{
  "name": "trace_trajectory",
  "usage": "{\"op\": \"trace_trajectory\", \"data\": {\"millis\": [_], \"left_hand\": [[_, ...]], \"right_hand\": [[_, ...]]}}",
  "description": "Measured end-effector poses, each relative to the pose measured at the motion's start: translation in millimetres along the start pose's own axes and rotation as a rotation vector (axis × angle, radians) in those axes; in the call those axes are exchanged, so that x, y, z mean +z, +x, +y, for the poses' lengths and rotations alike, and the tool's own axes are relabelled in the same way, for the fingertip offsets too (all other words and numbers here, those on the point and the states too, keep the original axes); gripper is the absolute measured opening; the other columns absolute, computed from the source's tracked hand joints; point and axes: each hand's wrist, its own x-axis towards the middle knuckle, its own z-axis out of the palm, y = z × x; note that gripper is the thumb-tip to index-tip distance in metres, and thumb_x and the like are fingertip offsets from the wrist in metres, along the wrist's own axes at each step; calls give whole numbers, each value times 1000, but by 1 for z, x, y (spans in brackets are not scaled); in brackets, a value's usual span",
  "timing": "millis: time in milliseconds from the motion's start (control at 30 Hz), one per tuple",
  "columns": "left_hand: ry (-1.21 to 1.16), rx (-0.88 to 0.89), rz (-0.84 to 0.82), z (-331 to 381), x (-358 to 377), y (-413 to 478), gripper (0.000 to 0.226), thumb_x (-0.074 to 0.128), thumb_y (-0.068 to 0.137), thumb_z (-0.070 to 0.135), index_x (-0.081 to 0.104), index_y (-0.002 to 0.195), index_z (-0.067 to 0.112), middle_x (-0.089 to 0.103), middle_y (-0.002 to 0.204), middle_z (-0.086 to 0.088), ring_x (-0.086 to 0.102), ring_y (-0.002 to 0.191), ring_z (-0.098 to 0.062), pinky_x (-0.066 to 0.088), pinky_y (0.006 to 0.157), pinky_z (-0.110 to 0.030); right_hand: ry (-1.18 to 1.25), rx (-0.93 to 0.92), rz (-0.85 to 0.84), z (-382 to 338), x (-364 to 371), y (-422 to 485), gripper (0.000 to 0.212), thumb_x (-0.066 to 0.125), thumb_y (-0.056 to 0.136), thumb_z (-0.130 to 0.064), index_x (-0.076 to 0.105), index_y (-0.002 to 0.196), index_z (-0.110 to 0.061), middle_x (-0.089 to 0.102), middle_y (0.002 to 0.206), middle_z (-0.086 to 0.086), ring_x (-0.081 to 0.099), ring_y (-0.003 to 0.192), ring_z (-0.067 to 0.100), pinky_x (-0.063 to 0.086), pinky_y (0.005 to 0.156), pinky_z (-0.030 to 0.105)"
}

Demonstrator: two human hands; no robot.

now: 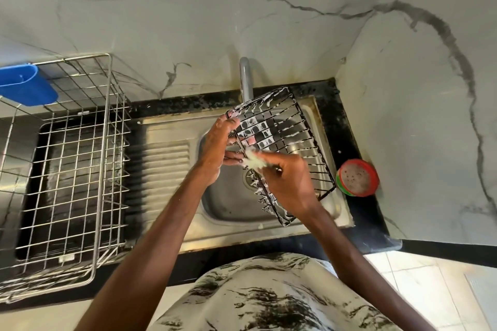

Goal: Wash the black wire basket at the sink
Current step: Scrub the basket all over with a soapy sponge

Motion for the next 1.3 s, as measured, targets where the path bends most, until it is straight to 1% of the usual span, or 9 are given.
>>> {"op": "trace_trajectory", "data": {"millis": [133, 267, 367, 533, 633, 833, 1033, 1133, 1300], "left_hand": [[-7, 47, 18, 9, -5, 3, 86, 58, 74, 70, 49, 147, 26, 65, 113, -11, 74, 62, -16, 62, 59, -35], [-26, 40, 64, 17, -12, 2, 77, 59, 69, 67, 52, 135, 29, 57, 112, -7, 72, 69, -23, 62, 59, -34], [-31, 48, 52, 18, -7, 0, 73, 61, 62, 66, 54, 126, 31, 57, 110, -5, 73, 66, -24, 60, 53, -32], [-1, 112, 89, 18, 4, -7, 38, 49, 105, 38, 49, 138, 19, 58, 100, 3, 67, 47, -6, 53, 42, -21], [54, 118, 97, 19, -1, -6, 54, 51, 105, 37, 40, 155, 19, 62, 125, -9, 71, 58, -10, 54, 46, -22], [88, 259, 33, 14, 7, -17, 74, 62, 89, 50, 43, 153, 18, 55, 146, -21, 77, 67, -19, 60, 52, -29], [55, 315, 45, 14, 17, -34, 38, 65, 99, 37, 44, 126, 52, 64, 133, 1, 77, 73, -9, 63, 57, -32], [98, 320, 67, 18, 15, -39, 42, 60, 103, 24, 41, 134, 46, 57, 112, 23, 70, 63, 6, 64, 60, -33], [162, 297, 46, 25, 15, -44, 62, 61, 102, 29, 35, 158, 27, 48, 127, 10, 68, 75, 4, 65, 64, -42]], "right_hand": [[-126, -36, -68, 10, -3, -11, 36, 67, 89, 8, 69, 122, -7, 72, 119, 7, 58, 51, -8, 37, 43, 6], [-284, -93, -164, 36, -19, -49, 36, 67, 84, 15, 72, 117, 1, 72, 120, 12, 67, 103, 0, 45, 77, -3], [-339, -218, -141, 57, -27, -58, 38, 68, 79, 19, 75, 112, 1, 73, 117, 16, 62, 114, 5, 47, 96, 7], [-369, -270, -184, 73, -17, -78, 33, 50, 99, 2, 65, 129, 0, 67, 128, 17, 64, 121, 22, 43, 108, 17], [-426, -318, -206, 89, -35, -81, 37, 51, 98, 7, 66, 130, -4, 64, 136, 10, 56, 133, 15, 41, 114, 26], [-718, -251, 17, 111, -81, -62, 55, 54, 71, 17, 74, 115, -10, 70, 126, 11, 55, 127, 22, 46, 101, 60], [-673, -366, -87, 110, -42, -89, 62, 55, 63, 16, 75, 116, -9, 71, 124, 9, 61, 123, 27, 46, 102, 49], [-695, -308, -29, 117, -55, -83, 54, 55, 73, 17, 74, 116, -10, 70, 123, 9, 62, 121, 31, 50, 93, 54], [-792, -293, 73, 119, -86, -69, 55, 48, 68, 16, 77, 109, -6, 74, 115, 11, 63, 104, 44, 52, 89, 57]]}}
